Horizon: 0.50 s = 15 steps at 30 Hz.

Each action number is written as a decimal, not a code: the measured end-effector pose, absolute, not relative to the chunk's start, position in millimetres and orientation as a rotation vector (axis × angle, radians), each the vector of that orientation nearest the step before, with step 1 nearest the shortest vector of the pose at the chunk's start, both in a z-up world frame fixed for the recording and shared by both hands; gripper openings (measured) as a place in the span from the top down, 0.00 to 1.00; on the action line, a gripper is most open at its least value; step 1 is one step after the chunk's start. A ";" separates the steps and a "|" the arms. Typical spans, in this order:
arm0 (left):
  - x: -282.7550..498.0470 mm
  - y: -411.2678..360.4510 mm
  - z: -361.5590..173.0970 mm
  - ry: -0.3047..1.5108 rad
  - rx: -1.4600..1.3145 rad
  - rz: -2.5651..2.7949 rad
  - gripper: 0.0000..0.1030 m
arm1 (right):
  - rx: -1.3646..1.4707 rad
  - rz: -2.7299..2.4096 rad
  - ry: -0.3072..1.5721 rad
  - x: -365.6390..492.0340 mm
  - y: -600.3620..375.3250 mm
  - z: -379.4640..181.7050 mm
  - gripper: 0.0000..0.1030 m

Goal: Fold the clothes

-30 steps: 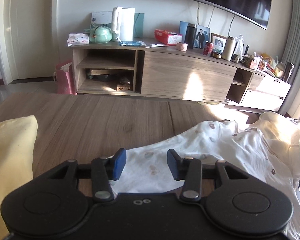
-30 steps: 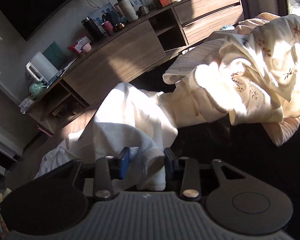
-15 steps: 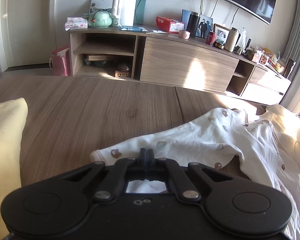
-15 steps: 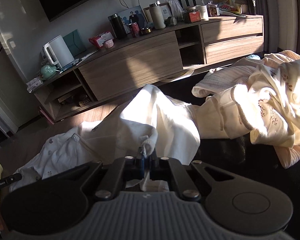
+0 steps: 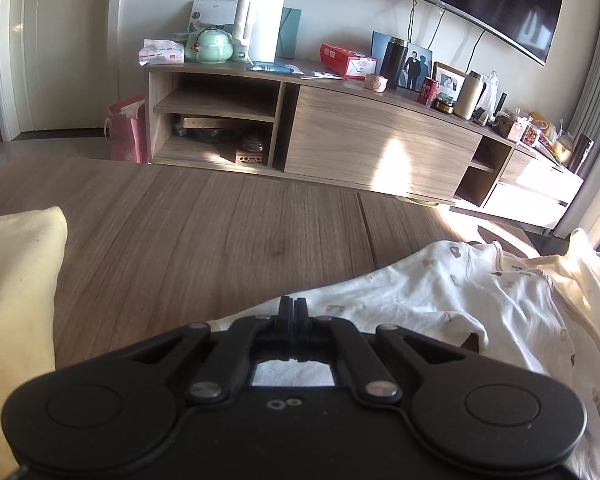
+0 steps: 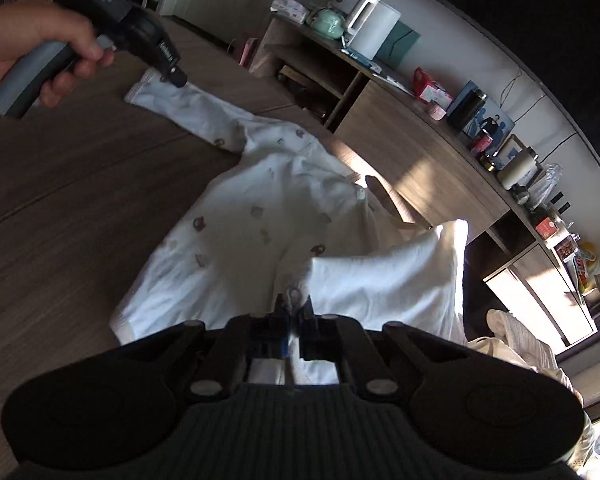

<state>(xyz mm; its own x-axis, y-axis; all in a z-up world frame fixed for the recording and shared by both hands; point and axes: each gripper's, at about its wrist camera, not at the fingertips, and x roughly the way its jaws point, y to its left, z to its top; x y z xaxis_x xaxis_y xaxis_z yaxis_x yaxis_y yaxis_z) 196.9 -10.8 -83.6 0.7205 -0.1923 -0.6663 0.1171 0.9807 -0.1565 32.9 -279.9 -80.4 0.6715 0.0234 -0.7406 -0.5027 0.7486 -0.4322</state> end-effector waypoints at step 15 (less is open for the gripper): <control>167.8 -74.6 -51.5 0.578 -0.083 -0.422 0.95 | 0.346 0.037 0.602 42.1 -452.3 -77.6 0.24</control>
<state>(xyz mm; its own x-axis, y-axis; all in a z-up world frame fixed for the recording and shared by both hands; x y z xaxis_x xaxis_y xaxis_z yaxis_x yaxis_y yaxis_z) 167.8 -74.6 -51.5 0.7548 -0.4093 -0.5126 0.3634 0.9115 -0.1927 42.1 -452.3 -77.6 0.8256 0.1337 -0.5482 0.0660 0.9420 0.3291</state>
